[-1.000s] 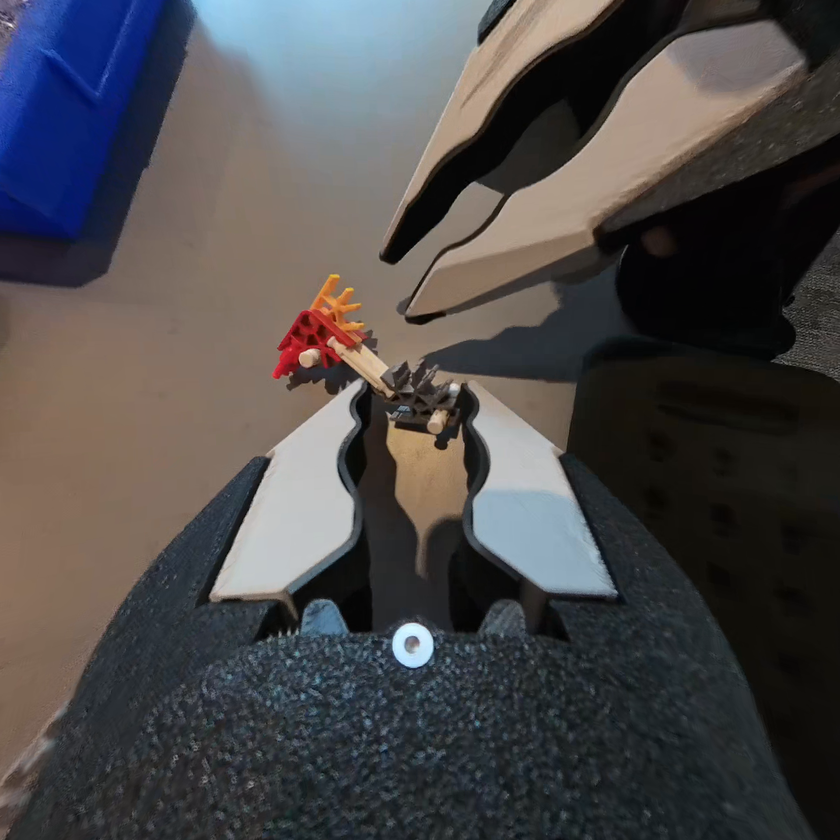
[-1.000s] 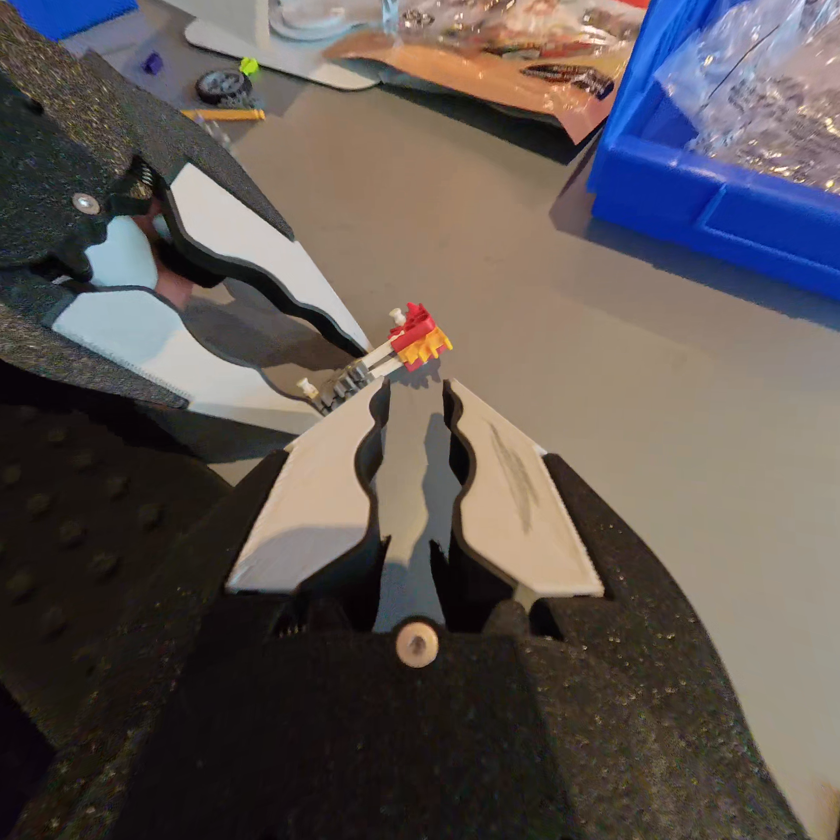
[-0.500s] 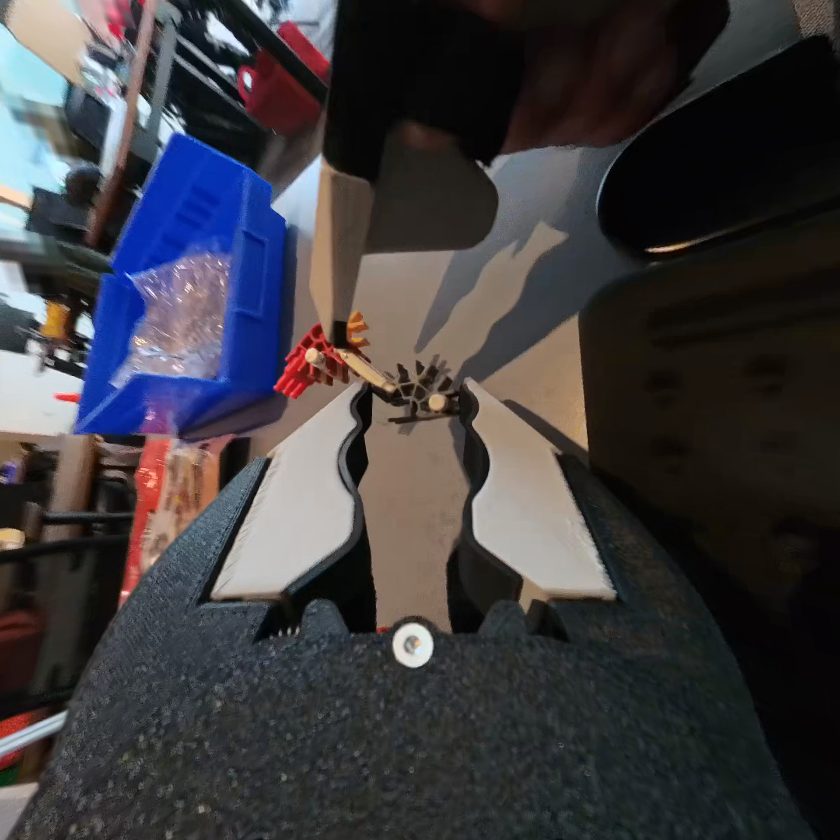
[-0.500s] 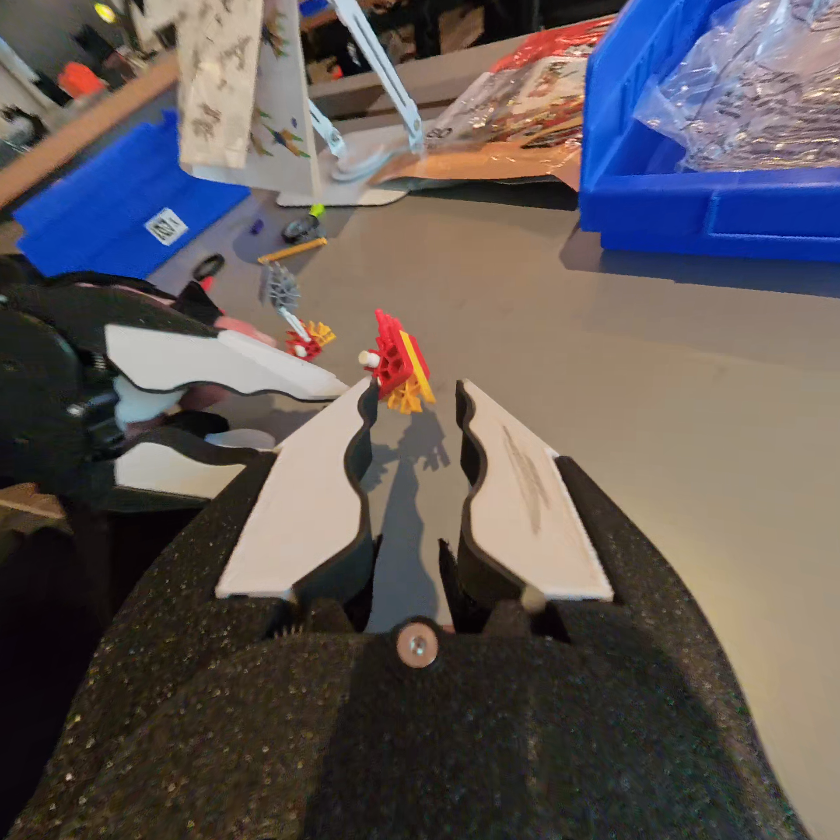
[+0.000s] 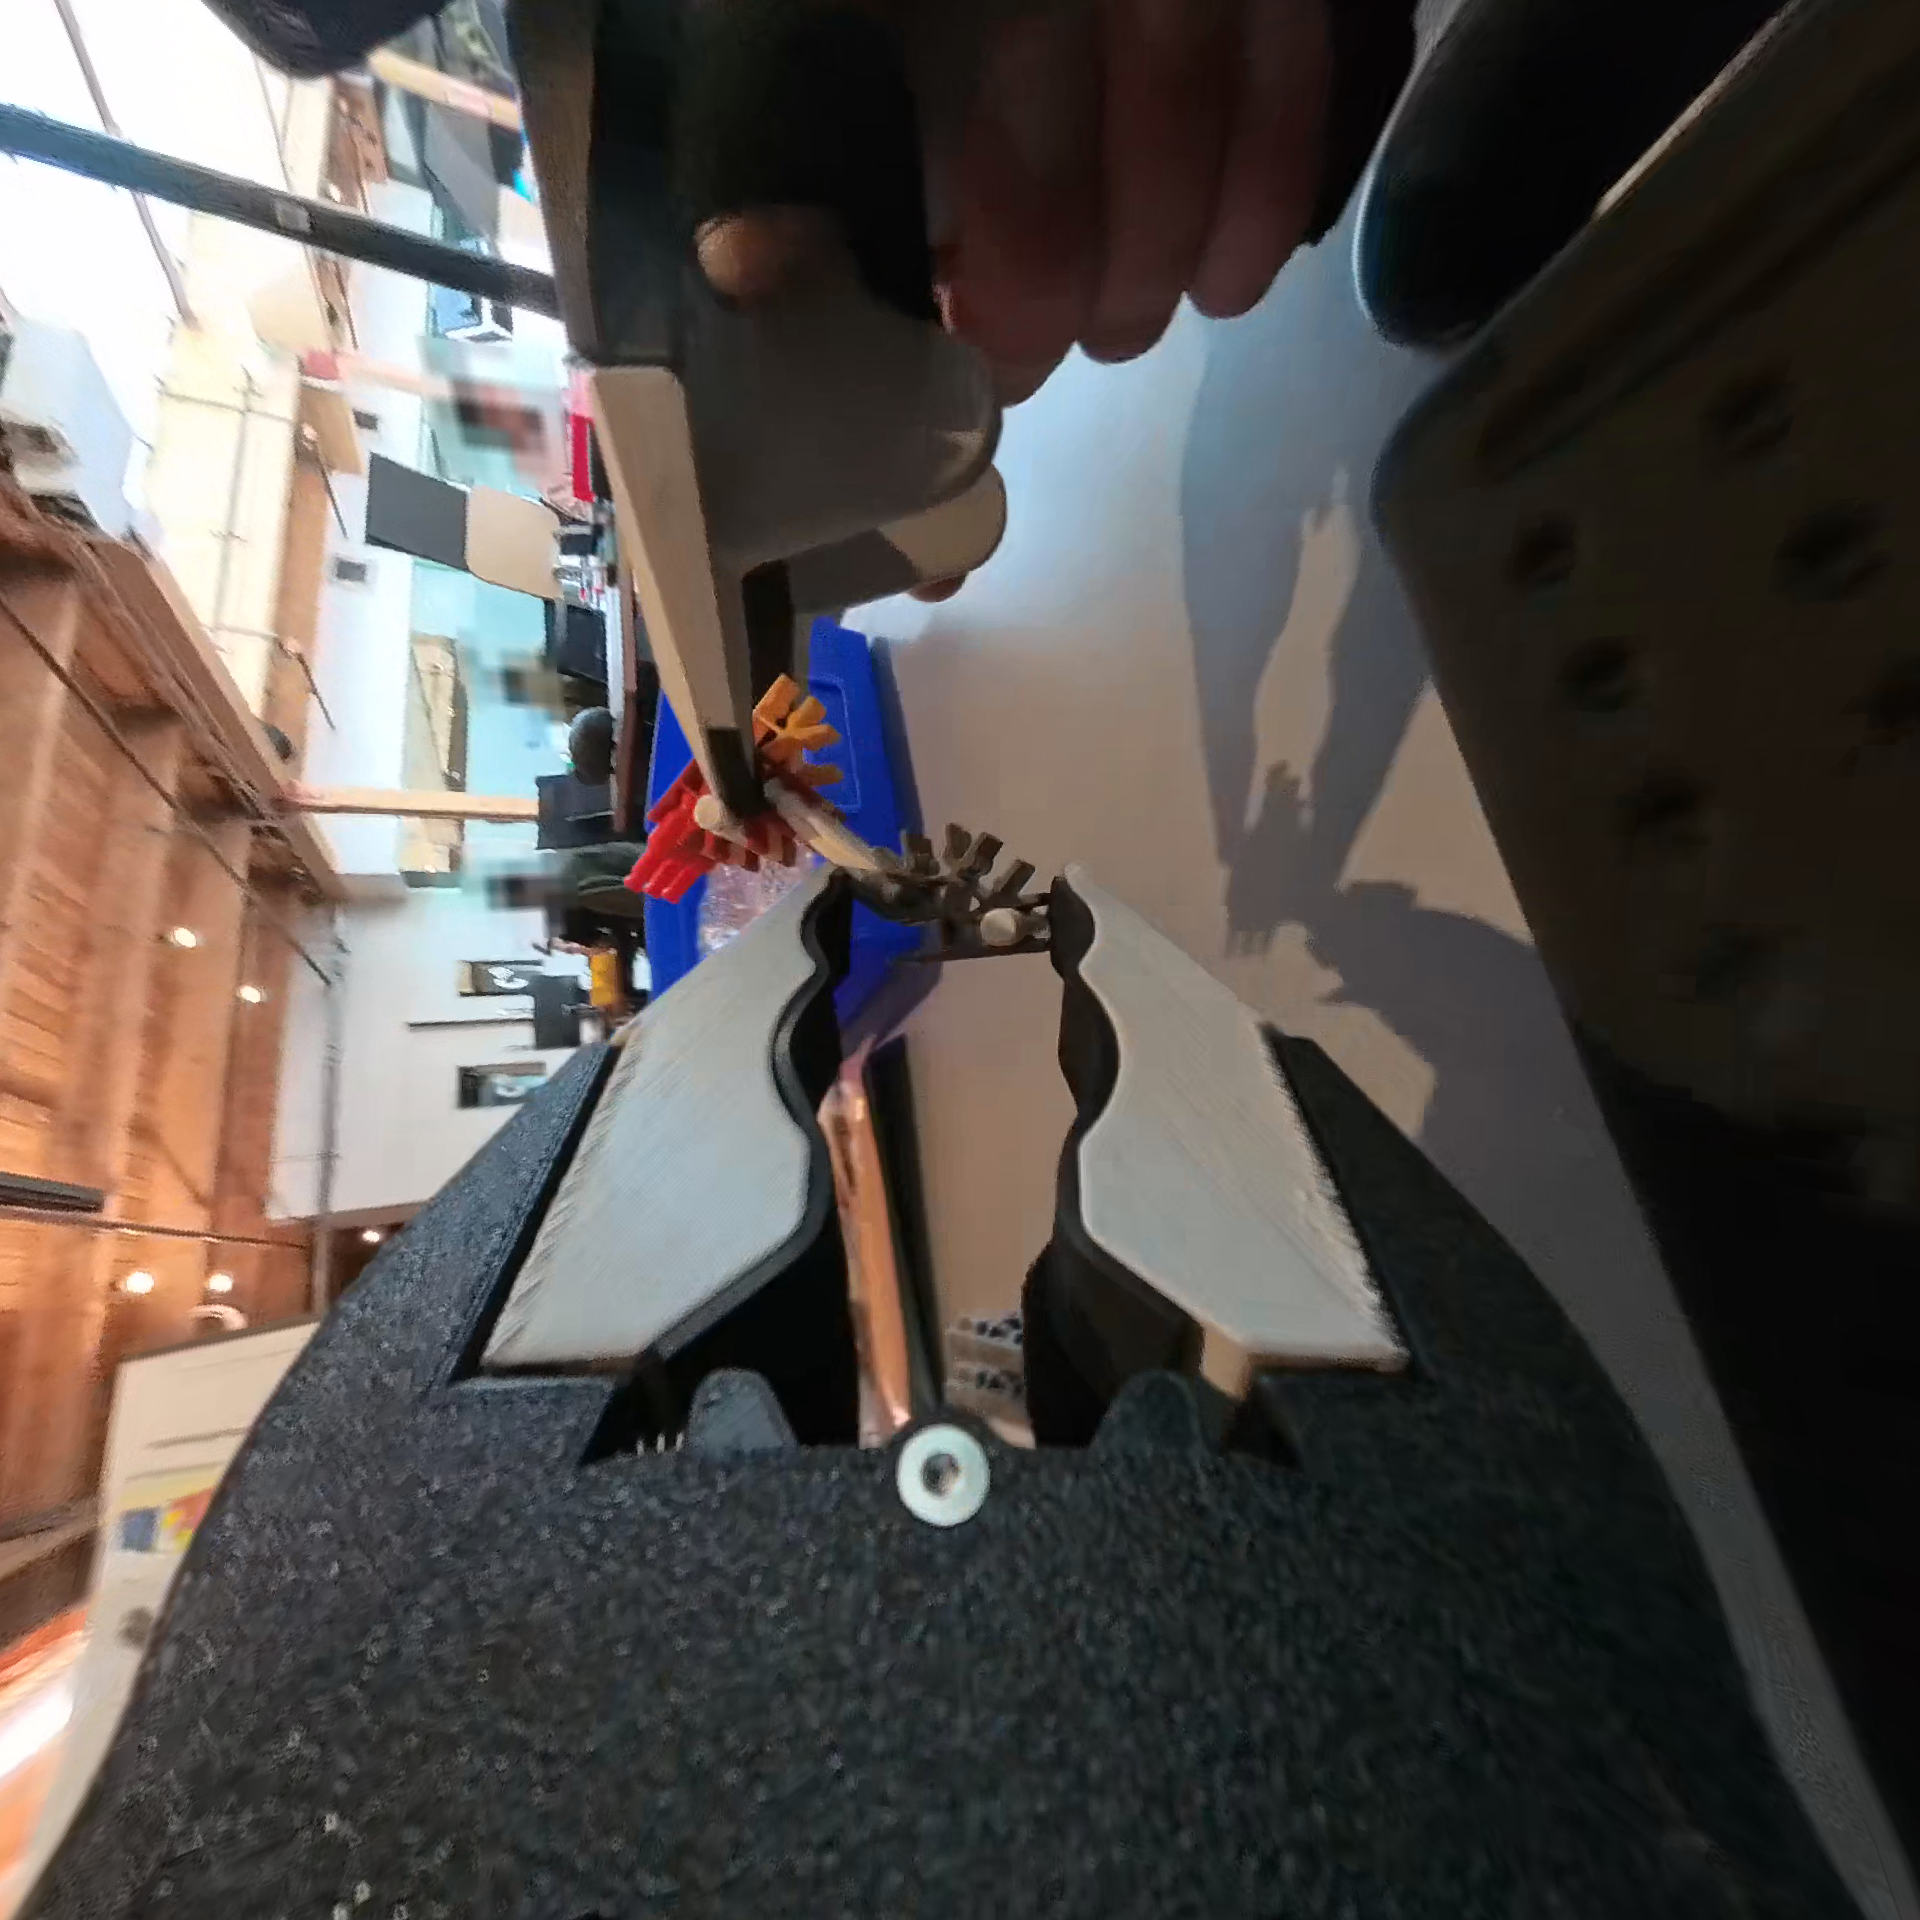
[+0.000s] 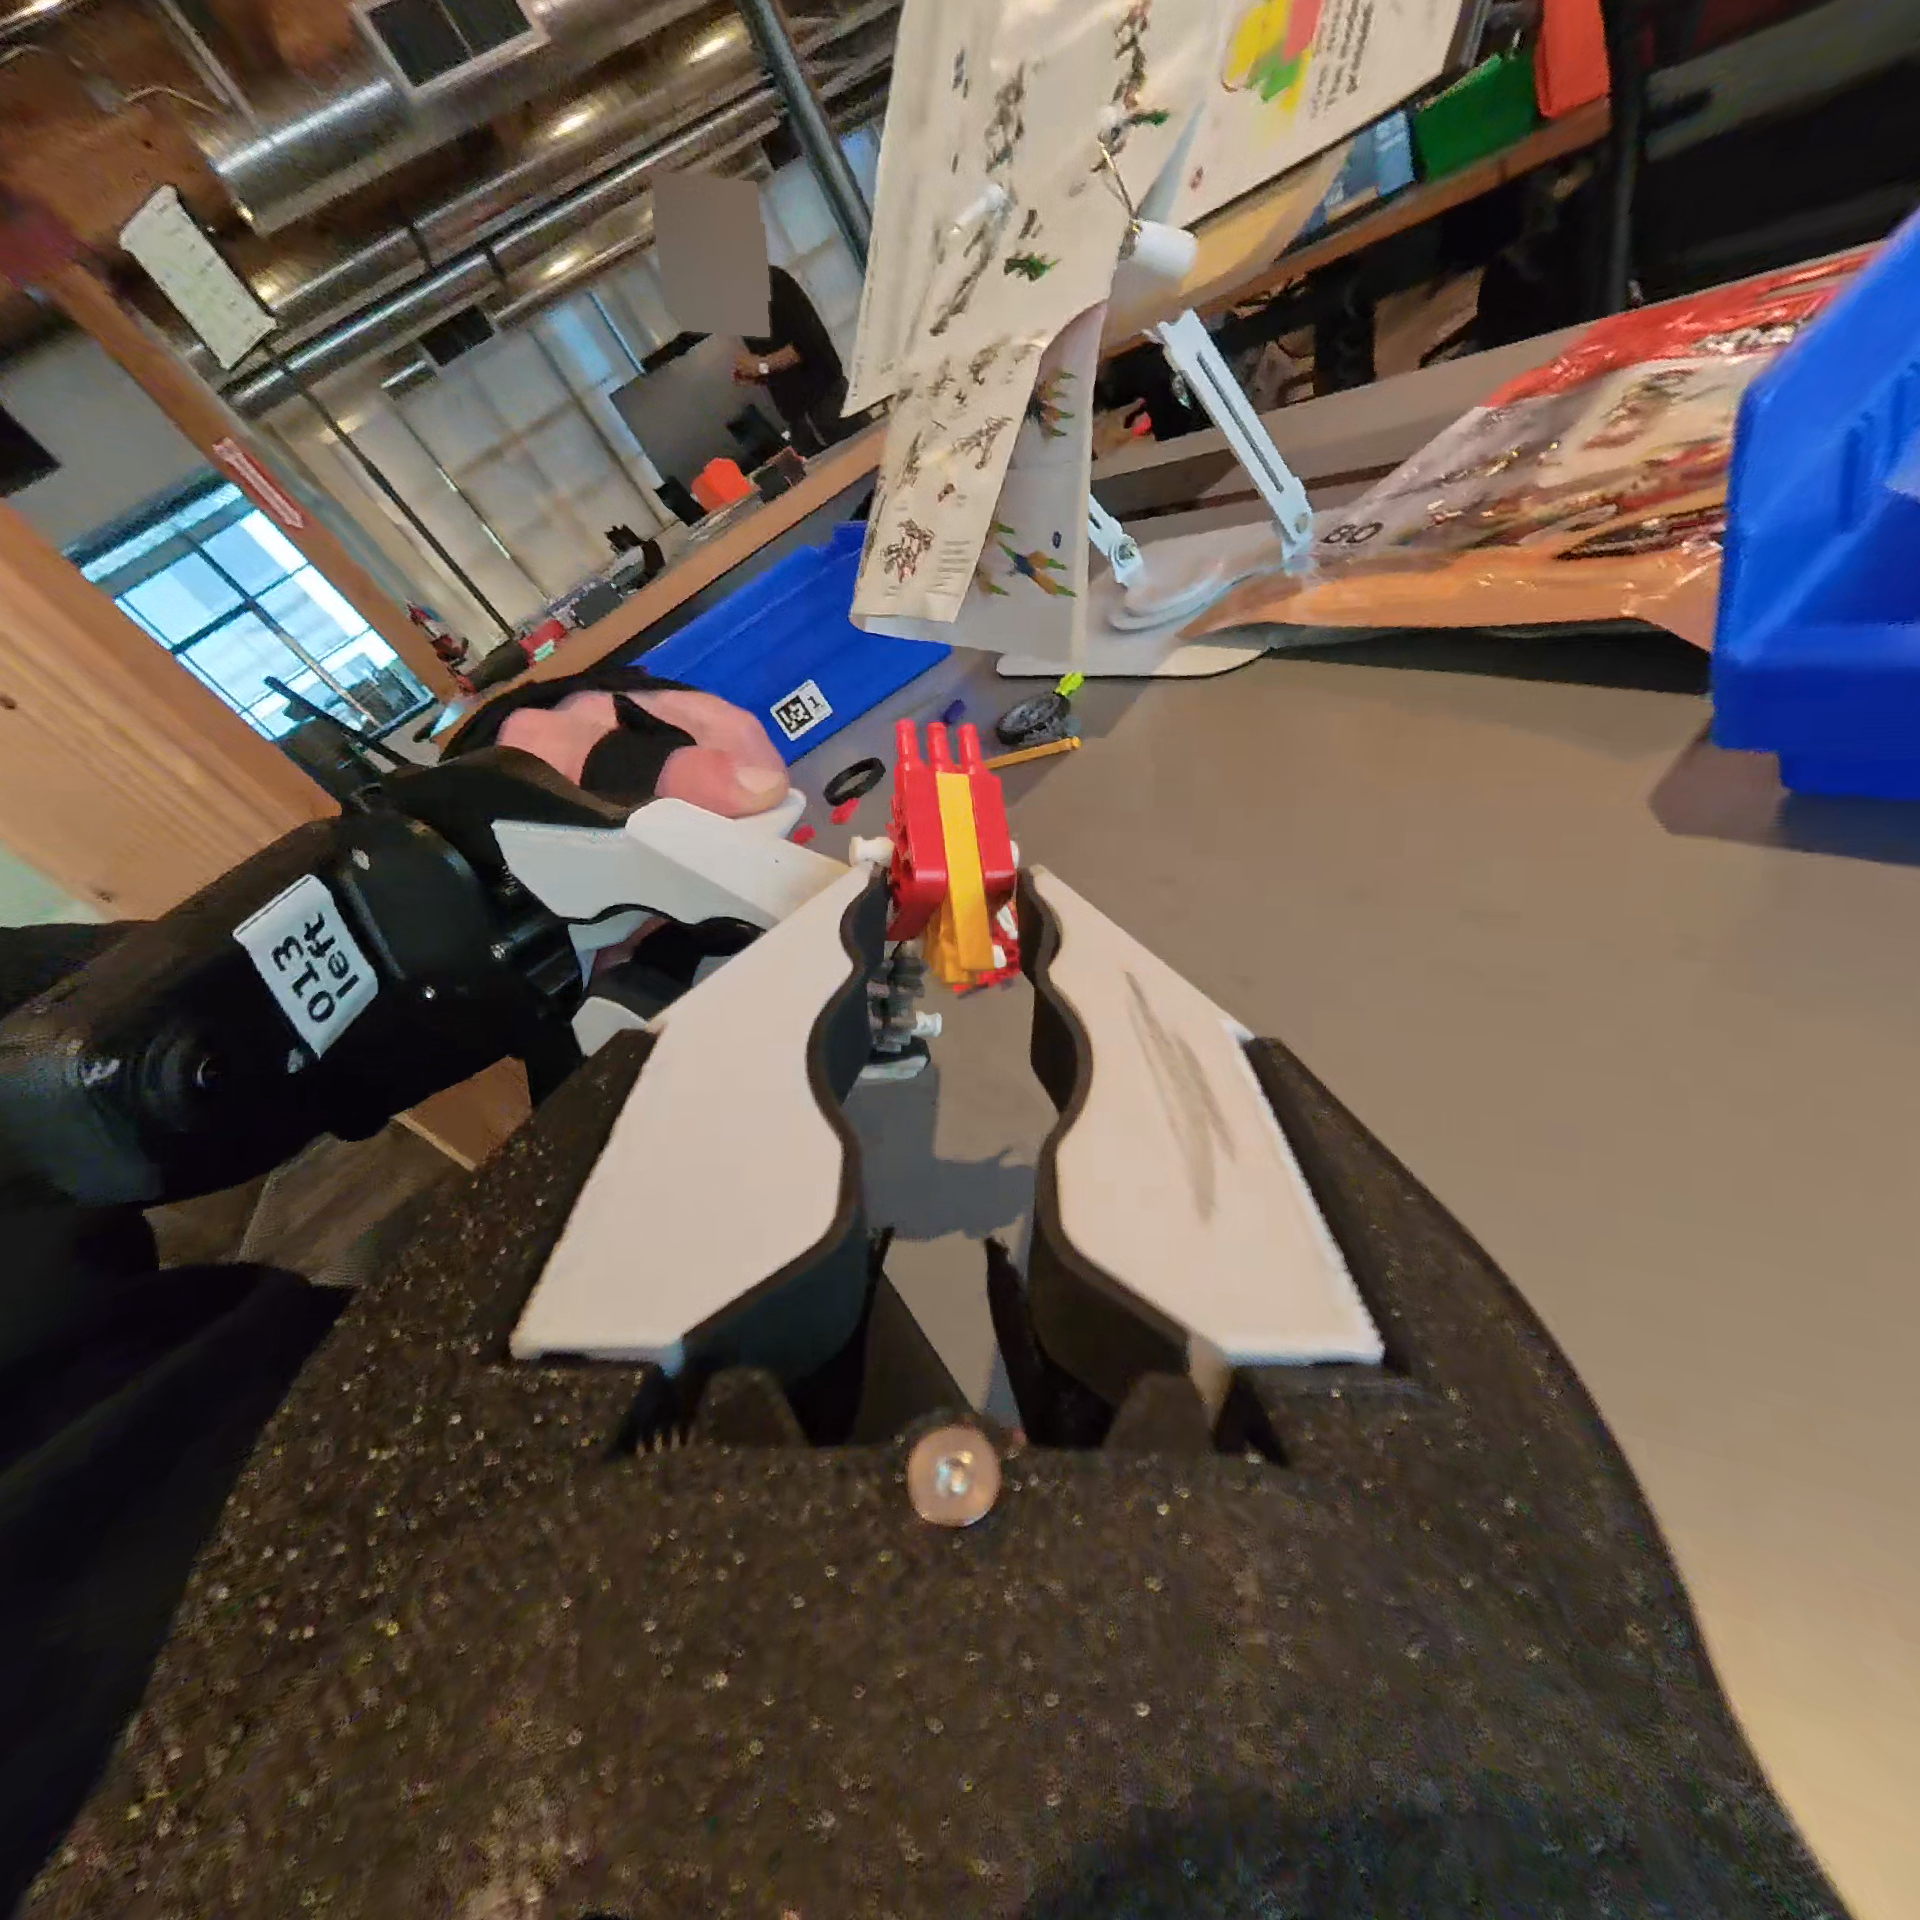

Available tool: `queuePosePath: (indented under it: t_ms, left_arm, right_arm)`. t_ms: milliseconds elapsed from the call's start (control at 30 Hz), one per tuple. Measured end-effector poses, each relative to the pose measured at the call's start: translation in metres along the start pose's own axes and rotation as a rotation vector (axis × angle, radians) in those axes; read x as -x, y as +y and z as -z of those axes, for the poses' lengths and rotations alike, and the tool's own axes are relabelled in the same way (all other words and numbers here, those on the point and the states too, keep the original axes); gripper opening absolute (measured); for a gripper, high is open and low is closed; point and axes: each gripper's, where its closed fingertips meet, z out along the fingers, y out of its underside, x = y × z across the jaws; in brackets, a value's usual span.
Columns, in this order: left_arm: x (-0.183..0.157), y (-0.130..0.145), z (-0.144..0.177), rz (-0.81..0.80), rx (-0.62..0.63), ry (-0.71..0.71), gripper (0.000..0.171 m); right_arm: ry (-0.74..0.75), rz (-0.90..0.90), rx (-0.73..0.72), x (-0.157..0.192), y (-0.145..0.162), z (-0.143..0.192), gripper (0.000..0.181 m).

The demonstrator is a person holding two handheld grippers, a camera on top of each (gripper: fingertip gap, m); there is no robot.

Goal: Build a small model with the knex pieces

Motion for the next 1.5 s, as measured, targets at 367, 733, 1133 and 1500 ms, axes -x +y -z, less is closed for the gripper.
queuePosePath:
  t_ms: [367, 733, 1133, 1500]
  left_arm:
    - [0.037, 0.014, 0.023, 0.400, -0.061, -0.092, 0.052]
    - [0.063, 0.016, 0.022, 0.556, -0.127, -0.233, 0.022]
    - [0.094, 0.022, 0.030, 0.402, -0.149, -0.332, 0.020]
    - [0.091, 0.021, 0.031, 0.784, -0.330, -0.123, 0.039]
  right_arm:
    - [-0.007, 0.077, -0.292, 0.014, -0.052, 0.009, 0.021]
    - [0.007, 0.361, -0.378, 0.053, -0.053, 0.006, 0.020]
    - [0.308, 0.879, -0.323, 0.073, -0.041, 0.005, 0.019]
    - [0.583, 1.193, -0.345, 0.071, -0.054, 0.018, 0.019]
